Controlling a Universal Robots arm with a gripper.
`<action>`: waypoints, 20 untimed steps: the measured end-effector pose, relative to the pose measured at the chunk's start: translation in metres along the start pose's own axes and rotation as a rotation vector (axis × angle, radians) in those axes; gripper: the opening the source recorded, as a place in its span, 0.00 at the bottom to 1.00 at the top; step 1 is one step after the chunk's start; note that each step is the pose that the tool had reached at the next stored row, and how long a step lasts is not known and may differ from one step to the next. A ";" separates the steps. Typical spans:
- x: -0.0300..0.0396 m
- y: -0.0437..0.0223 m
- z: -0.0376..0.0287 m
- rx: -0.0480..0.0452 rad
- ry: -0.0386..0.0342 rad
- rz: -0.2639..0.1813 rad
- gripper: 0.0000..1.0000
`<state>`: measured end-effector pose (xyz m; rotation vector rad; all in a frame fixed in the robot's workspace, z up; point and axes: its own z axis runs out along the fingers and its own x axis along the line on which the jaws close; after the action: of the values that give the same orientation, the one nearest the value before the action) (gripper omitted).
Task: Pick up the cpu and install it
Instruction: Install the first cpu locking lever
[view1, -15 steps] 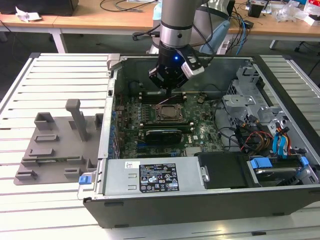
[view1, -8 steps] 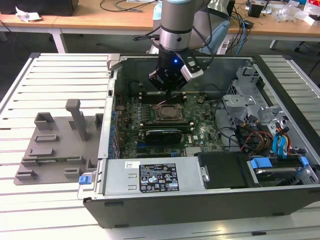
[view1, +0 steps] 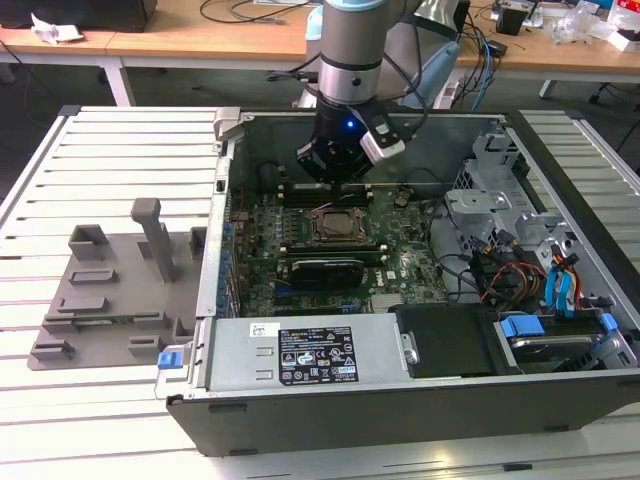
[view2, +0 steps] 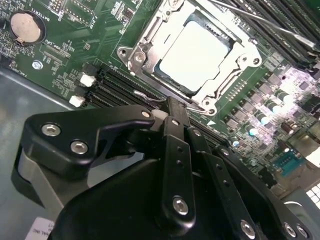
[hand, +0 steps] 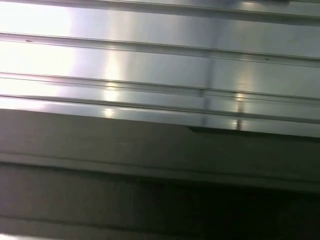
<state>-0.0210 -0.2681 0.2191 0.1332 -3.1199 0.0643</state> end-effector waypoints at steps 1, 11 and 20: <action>-0.0025 -0.0001 0.0018 -0.0001 0.0002 0.006 0.11; -0.0214 -0.0012 0.0161 -0.0001 0.0028 0.063 0.11; -0.0216 -0.0011 0.0136 -0.0123 -0.0004 0.063 0.11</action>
<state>0.0004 -0.2679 0.2052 0.0347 -3.1241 0.0459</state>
